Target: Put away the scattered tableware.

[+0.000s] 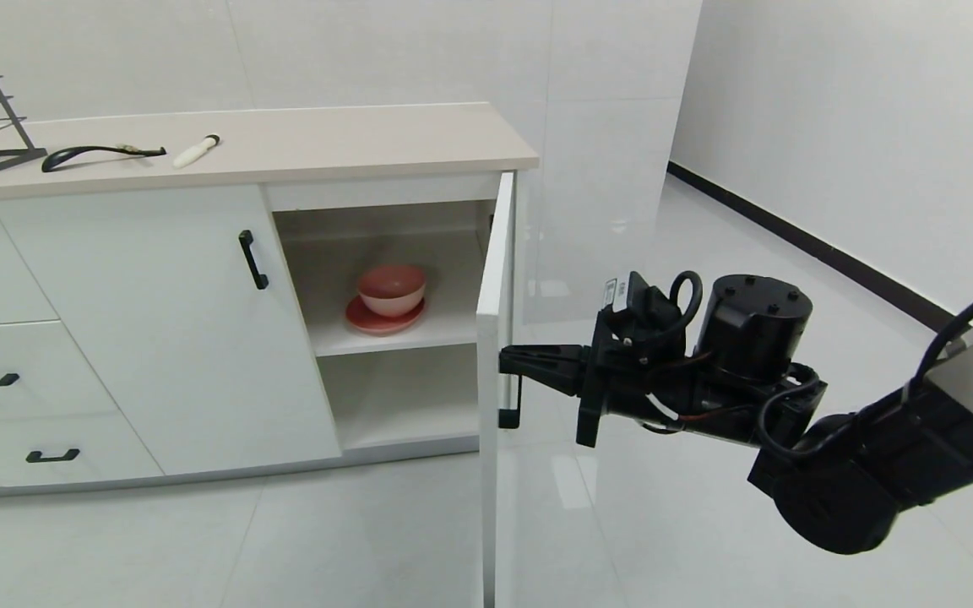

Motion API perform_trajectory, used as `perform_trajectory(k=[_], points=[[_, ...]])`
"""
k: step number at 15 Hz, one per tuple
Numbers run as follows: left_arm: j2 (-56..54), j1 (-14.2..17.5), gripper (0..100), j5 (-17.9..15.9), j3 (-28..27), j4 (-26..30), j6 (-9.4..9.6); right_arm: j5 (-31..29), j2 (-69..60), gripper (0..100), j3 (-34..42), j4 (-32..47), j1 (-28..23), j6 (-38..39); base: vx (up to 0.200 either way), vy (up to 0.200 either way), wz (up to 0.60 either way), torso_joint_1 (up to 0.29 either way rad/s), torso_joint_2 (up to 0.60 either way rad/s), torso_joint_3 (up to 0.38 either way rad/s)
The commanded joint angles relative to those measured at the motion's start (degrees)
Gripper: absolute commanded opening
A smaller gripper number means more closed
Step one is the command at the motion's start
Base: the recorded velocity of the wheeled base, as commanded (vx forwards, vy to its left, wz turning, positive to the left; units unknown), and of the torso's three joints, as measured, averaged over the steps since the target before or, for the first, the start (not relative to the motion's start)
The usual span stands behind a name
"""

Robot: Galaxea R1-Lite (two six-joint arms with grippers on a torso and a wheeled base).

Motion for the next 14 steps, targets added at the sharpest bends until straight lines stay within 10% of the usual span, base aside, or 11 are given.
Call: perform_trajectory(k=[1, 14], points=[[0.1, -0.1, 100, 0.1, 0.0, 0.0, -0.02, 0.0, 1.1, 0, -1.5, -0.1, 0.8, 0.3, 0.000, 0.200, 0.00, 0.007, 0.00, -0.002], [0.1, -0.1, 100, 0.4, 0.0, 0.0, -0.64, -0.3, 3.1, 0, -4.1, -0.8, 1.5, 0.5, 0.000, 0.046, 0.00, 0.001, 0.00, 0.001]])
